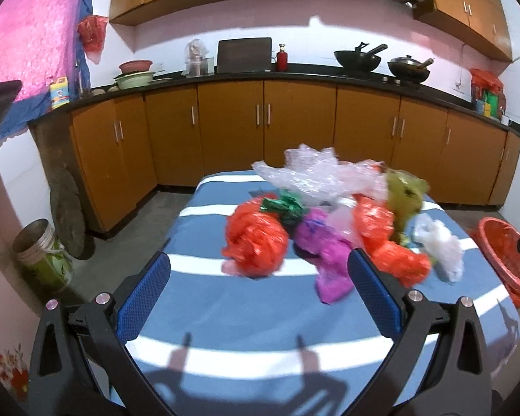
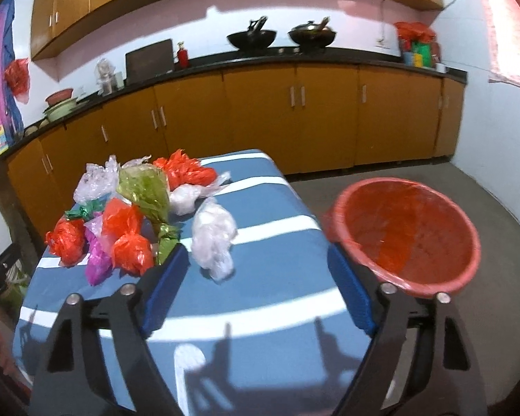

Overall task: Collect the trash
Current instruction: 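Grasp the red bag with the left tool while the right tool grasps the clear bag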

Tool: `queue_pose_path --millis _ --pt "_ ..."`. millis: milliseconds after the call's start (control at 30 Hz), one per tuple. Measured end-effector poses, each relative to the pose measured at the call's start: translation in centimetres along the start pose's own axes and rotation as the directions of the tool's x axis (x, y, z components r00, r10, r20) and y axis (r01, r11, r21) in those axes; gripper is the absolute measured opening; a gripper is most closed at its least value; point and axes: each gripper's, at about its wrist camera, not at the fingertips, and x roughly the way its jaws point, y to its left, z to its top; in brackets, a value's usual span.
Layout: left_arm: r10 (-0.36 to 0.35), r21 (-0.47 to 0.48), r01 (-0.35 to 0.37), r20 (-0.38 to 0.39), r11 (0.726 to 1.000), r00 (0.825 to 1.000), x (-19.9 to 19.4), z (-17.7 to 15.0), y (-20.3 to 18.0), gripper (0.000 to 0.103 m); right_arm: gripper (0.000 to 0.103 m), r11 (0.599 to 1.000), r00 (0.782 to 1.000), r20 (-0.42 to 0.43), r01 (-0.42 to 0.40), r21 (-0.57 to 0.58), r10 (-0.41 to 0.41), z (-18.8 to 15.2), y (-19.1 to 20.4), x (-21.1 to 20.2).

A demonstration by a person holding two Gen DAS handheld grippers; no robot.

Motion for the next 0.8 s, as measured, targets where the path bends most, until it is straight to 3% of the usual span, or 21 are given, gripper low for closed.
queue_pose_path --millis 200,367,533,567,667,800 --pt "0.023 0.032 -0.023 -0.026 0.999 0.999 3.3 0.7 1.3 0.101 0.068 0.999 0.997 -0.075 -0.034 -0.036 0.032 1.1 2.8 5.8" --pt "0.018 0.025 -0.017 -0.069 1.000 0.997 5.4 0.8 2.1 0.100 0.063 0.997 0.990 -0.137 -0.021 -0.072 0.010 1.0 4.3 9.7" --pt "-0.020 0.000 0.020 -0.126 1.000 0.992 7.1 0.4 2.6 0.093 0.057 0.999 0.978 -0.207 -0.002 -0.054 -0.009 0.7 4.1 12.9" --pt "-0.028 -0.003 0.028 -0.132 1.000 0.991 7.5 0.4 2.6 0.091 0.052 0.999 0.976 -0.217 -0.001 -0.052 -0.010 0.6 4.1 13.3" --pt "-0.054 -0.011 0.053 -0.147 0.999 0.988 8.0 0.3 2.5 0.089 0.021 0.999 0.970 -0.243 -0.016 -0.040 0.005 0.2 3.7 14.0" --pt "-0.061 -0.010 0.061 -0.159 0.998 0.985 8.8 0.4 2.2 0.086 0.016 0.999 0.971 -0.238 -0.027 -0.019 0.022 0.0 3.5 13.9"
